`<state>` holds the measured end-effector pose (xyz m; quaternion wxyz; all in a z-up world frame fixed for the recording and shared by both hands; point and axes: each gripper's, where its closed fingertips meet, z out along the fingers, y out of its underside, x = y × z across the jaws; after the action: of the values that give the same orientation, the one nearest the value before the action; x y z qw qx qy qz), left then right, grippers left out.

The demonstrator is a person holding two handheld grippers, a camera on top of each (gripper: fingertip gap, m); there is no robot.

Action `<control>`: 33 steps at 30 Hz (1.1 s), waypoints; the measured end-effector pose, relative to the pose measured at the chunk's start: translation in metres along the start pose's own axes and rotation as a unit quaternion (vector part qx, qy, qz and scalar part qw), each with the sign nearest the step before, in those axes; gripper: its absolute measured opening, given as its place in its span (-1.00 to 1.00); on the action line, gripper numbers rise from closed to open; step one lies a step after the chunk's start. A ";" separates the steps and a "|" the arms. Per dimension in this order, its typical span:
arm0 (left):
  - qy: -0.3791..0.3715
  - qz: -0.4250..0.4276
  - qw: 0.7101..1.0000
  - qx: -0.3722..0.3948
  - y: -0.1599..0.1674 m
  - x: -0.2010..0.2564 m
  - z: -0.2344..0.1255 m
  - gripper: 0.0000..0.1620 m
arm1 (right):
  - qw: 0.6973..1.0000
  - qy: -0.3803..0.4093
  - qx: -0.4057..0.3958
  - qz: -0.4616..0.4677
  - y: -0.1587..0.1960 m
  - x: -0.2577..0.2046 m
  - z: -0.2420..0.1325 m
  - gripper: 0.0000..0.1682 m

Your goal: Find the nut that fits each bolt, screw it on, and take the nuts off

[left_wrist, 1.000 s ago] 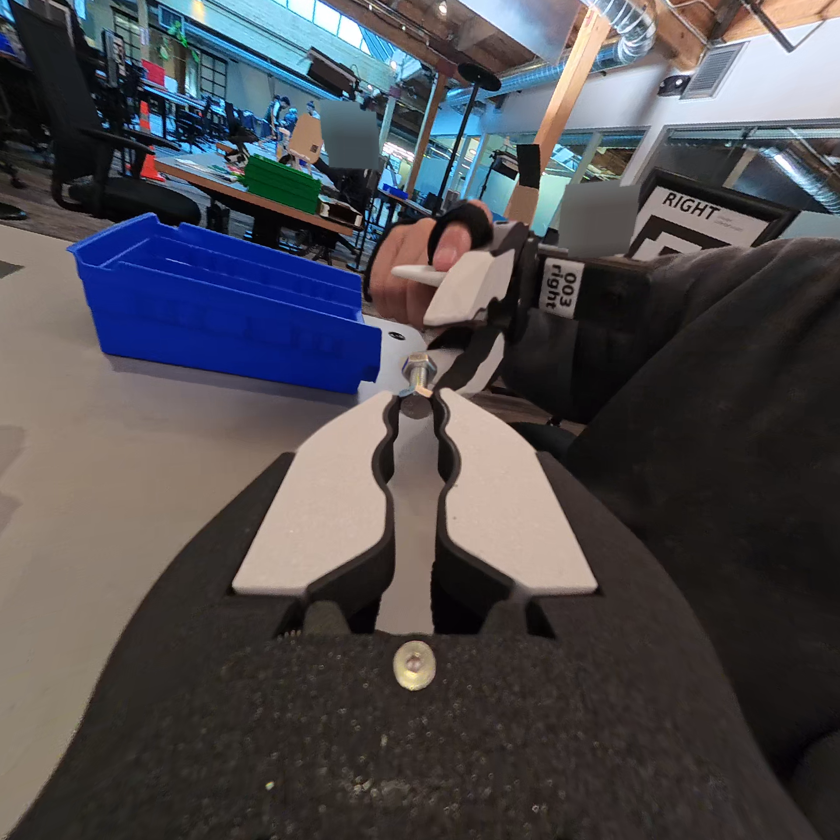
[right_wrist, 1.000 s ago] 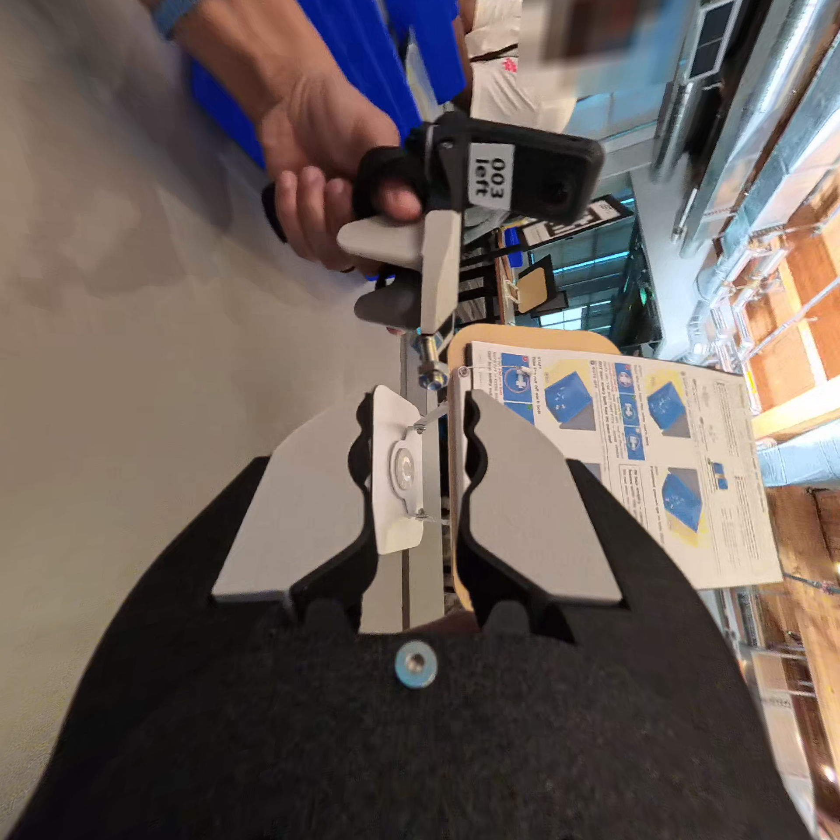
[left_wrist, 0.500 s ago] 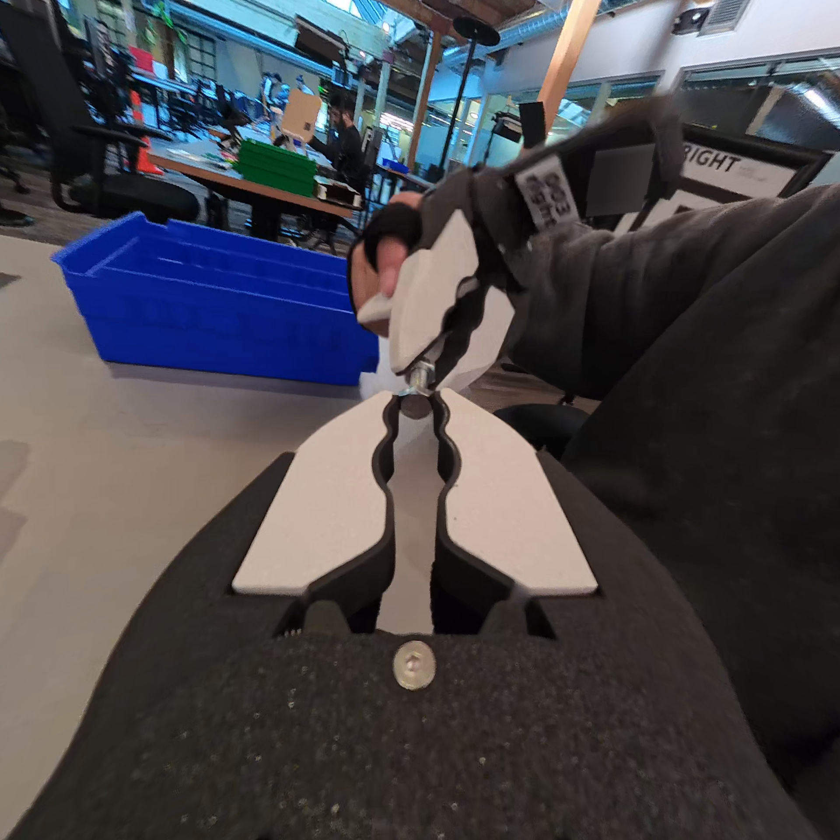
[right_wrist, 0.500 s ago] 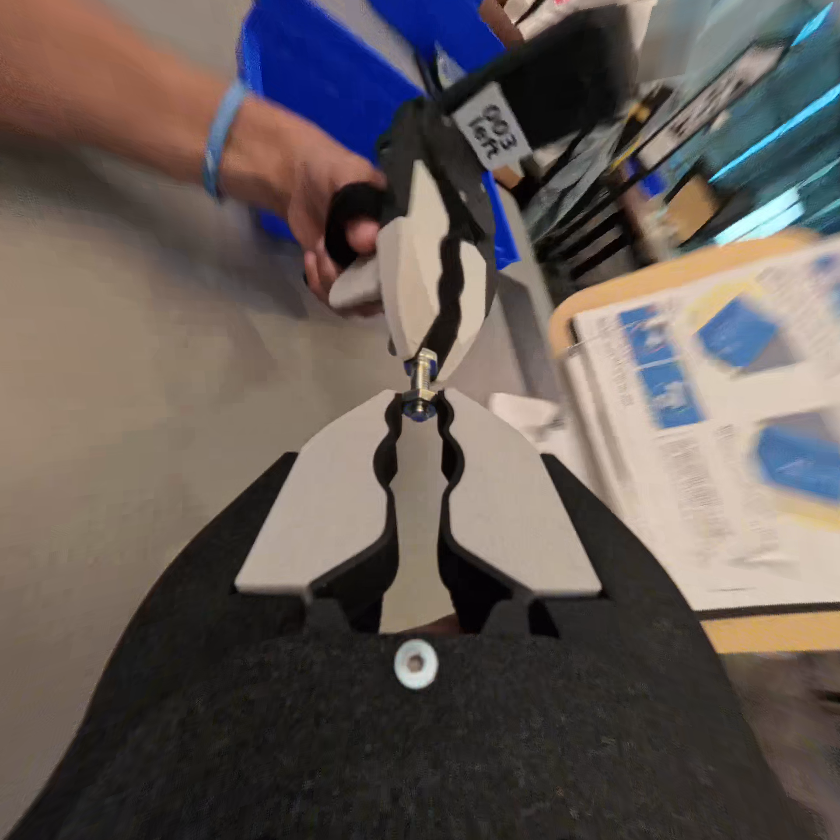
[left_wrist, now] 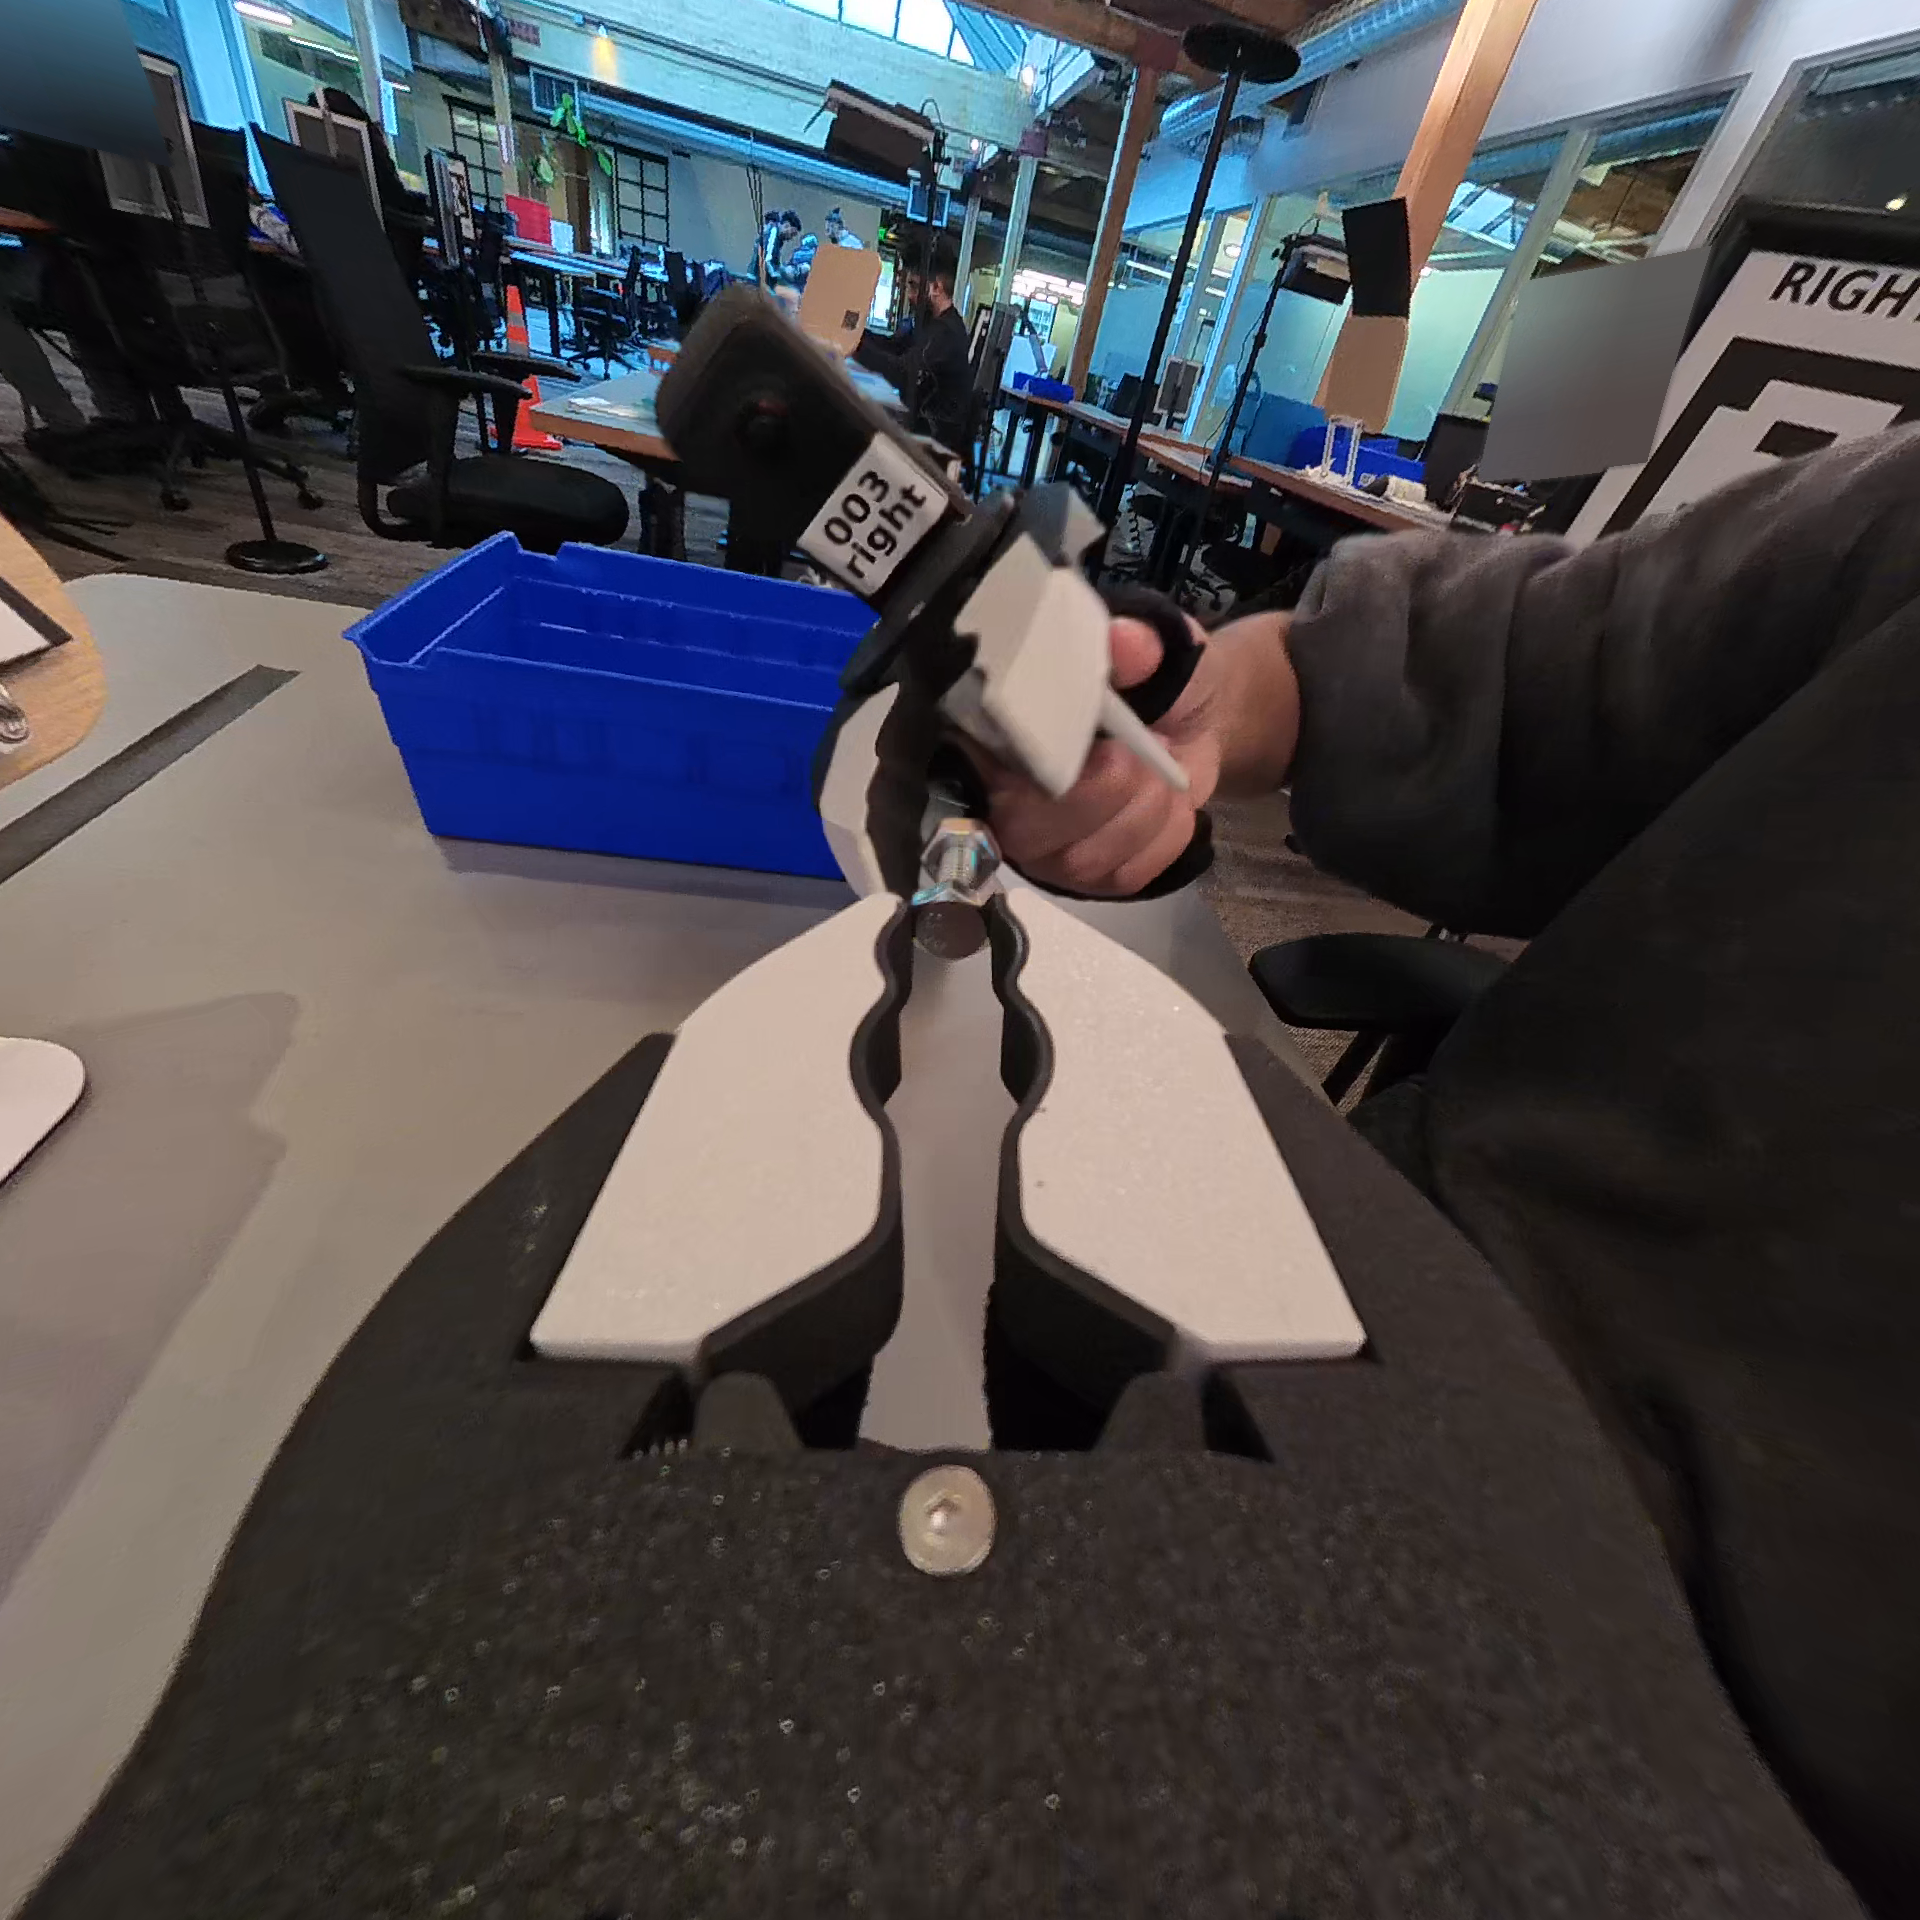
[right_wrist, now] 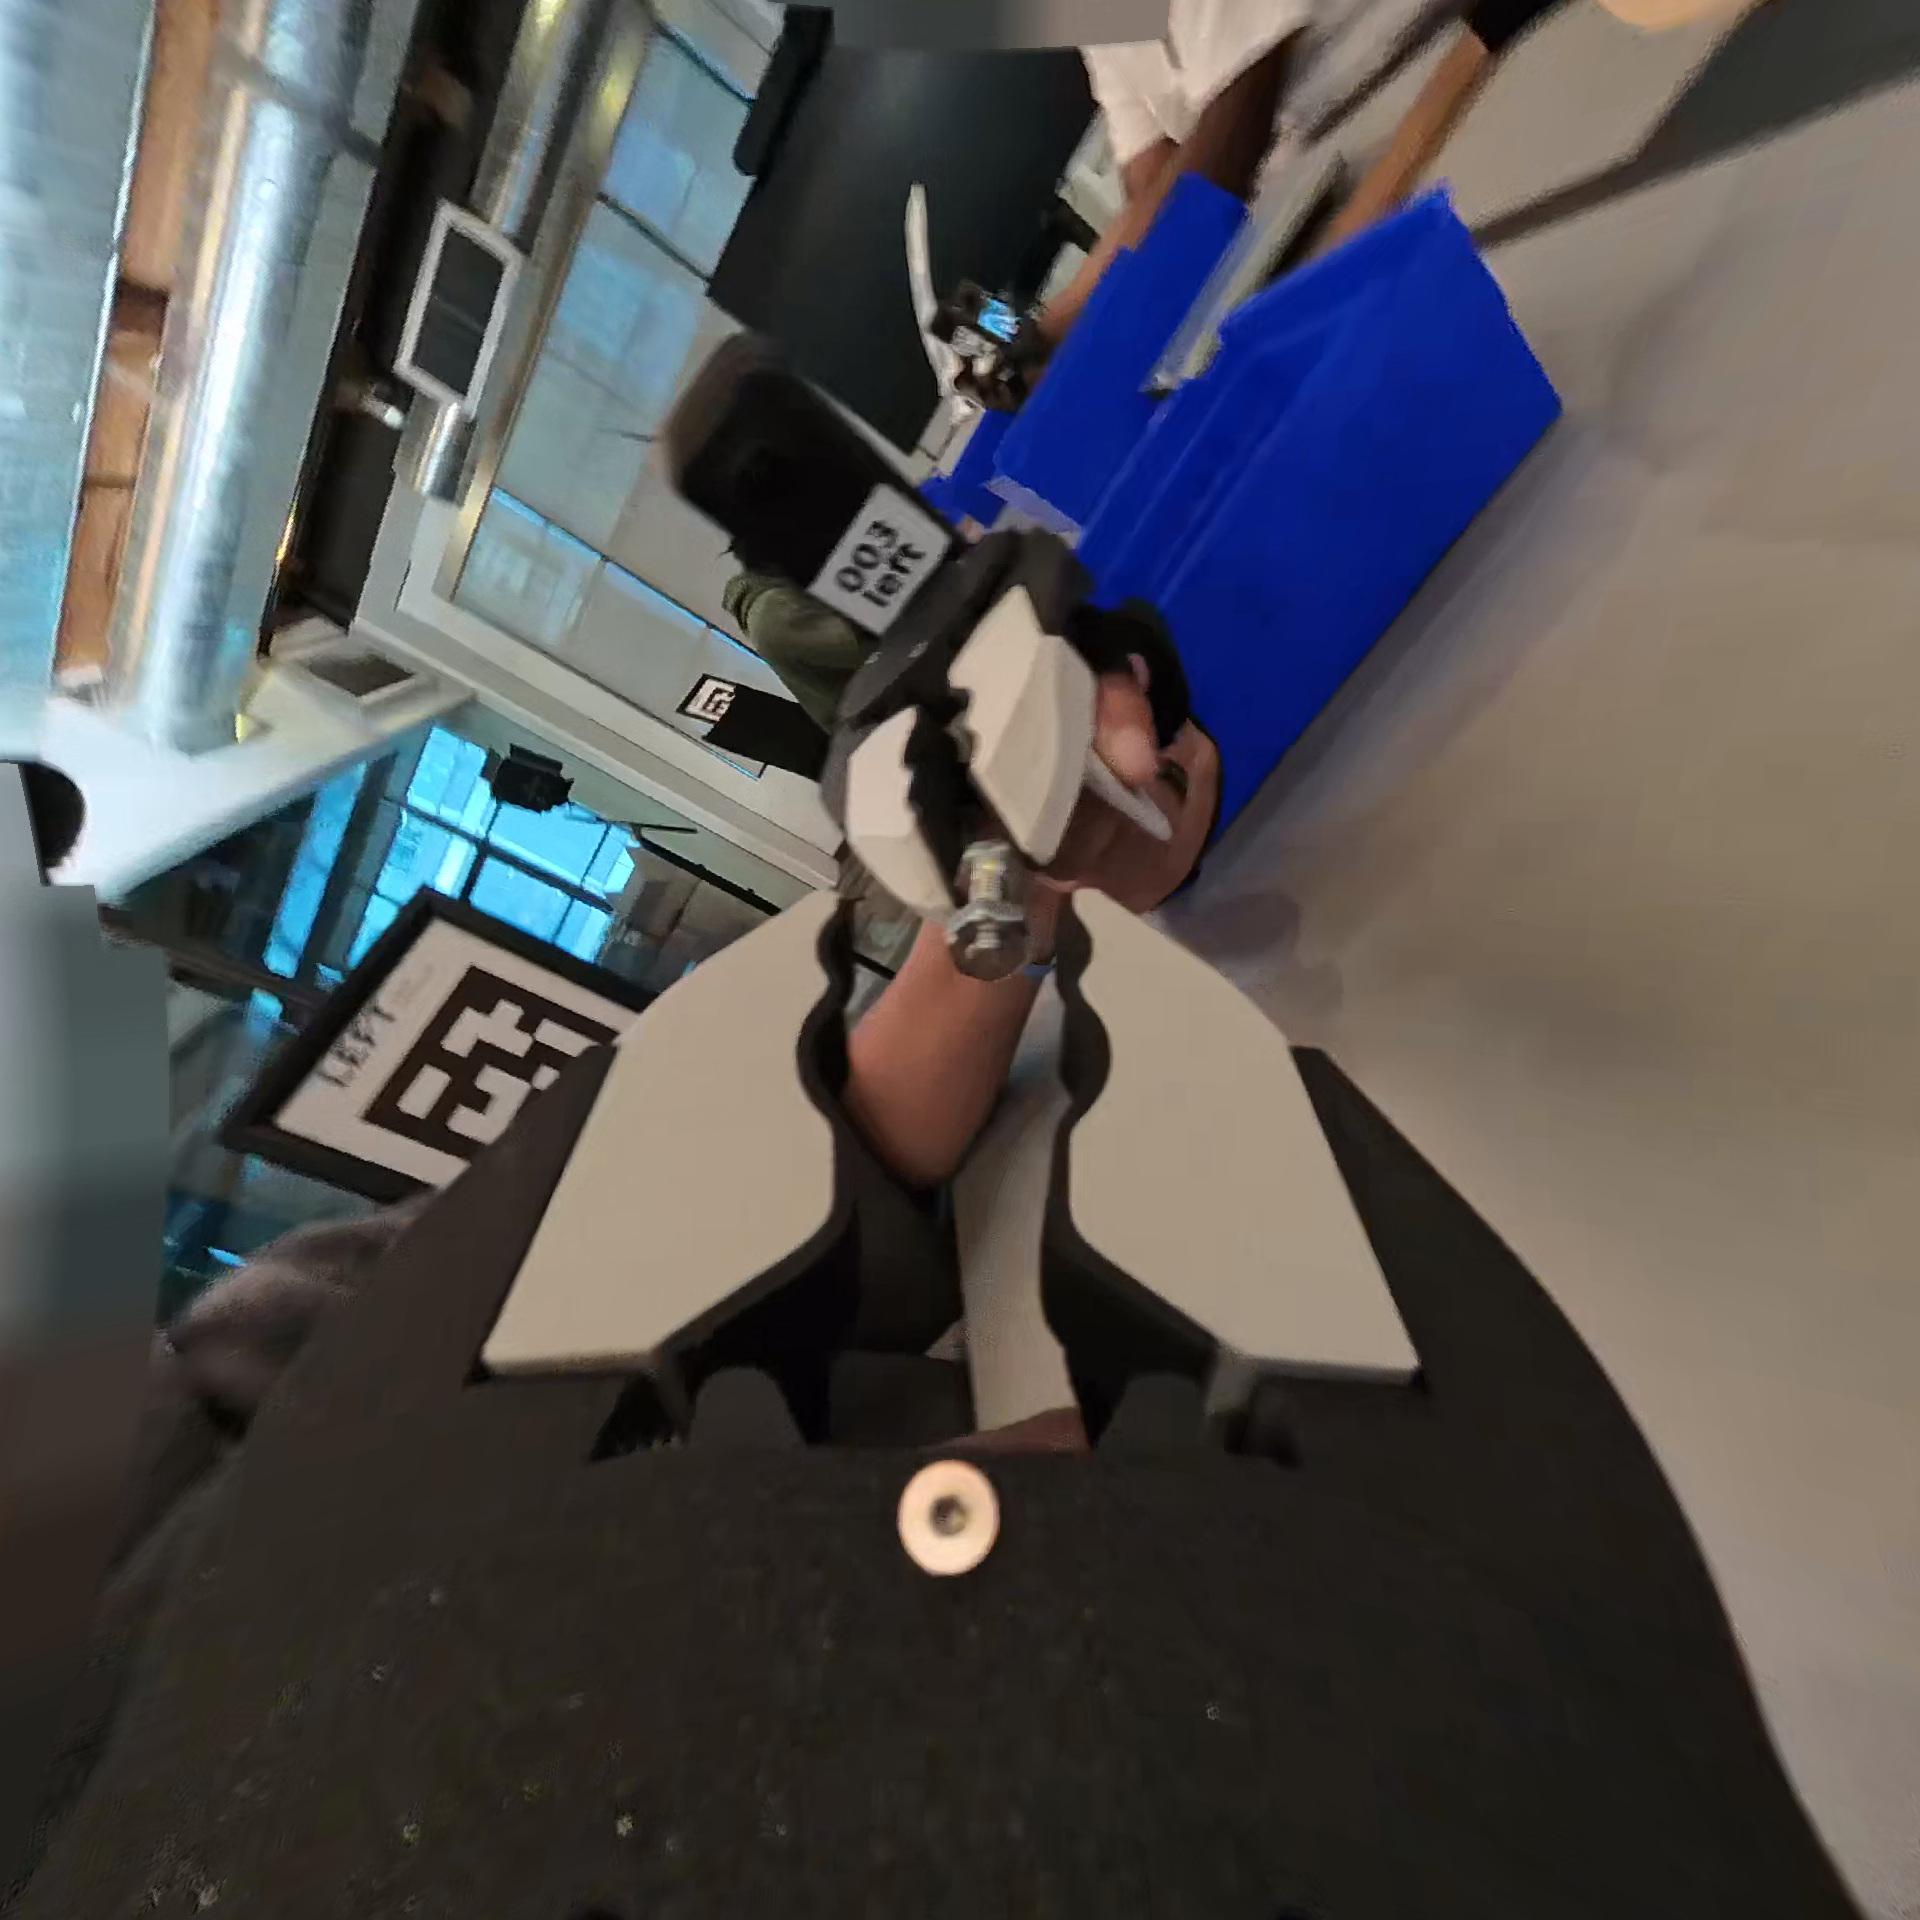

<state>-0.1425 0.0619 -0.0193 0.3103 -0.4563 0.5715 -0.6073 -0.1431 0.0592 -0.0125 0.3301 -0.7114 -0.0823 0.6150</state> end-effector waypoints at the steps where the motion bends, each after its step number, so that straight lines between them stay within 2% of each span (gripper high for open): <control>1: -0.002 -0.001 1.000 0.002 -0.001 -0.001 -0.001 -0.83 | 0.999 -0.010 0.002 -0.037 0.001 -0.005 -0.001 -0.52; 6: -0.017 -0.011 1.000 0.021 -0.006 -0.008 -0.007 -0.83 | 0.972 0.020 0.049 -0.228 0.013 0.003 -0.014 -0.38; 8: -0.023 -0.014 0.999 0.023 -0.006 -0.011 -0.008 -0.83 | 0.948 0.052 0.065 -0.308 0.021 0.020 -0.017 -0.45; 10: -0.021 -0.016 1.000 0.014 -0.002 -0.011 -0.006 -0.83 | 0.920 0.103 0.036 -0.375 0.028 0.037 -0.022 -0.32; 11: -0.019 -0.017 1.000 0.008 0.000 -0.010 -0.004 -0.83 | 0.915 0.105 0.043 -0.387 0.026 0.036 -0.025 -0.37; 14: -0.006 -0.017 1.000 -0.013 0.007 -0.005 0.003 -0.83 | 0.921 0.077 0.065 -0.376 0.022 0.030 -0.025 -0.44; 26: -0.003 -0.010 0.998 -0.055 0.023 -0.002 0.018 -0.83 | 0.926 0.050 0.074 -0.368 0.020 0.032 -0.020 -0.46; 27: -0.007 -0.009 0.998 -0.058 0.024 -0.003 0.019 -0.83 | 0.926 0.049 0.076 -0.366 0.019 0.032 -0.021 -0.49; 29: -0.002 -0.009 0.998 -0.057 0.025 -0.002 0.021 -0.83 | 0.928 0.045 0.058 -0.365 0.023 0.031 -0.020 -0.83; 33: -0.009 -0.008 0.998 -0.055 0.025 -0.003 0.023 -0.83 | 0.928 0.056 0.040 -0.367 0.024 0.034 -0.022 -0.83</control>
<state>-0.1239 0.0513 -0.0462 0.2850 -0.4829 0.5975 -0.5731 -0.1219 0.0502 -0.0541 0.5653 -0.6510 -0.2940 0.4125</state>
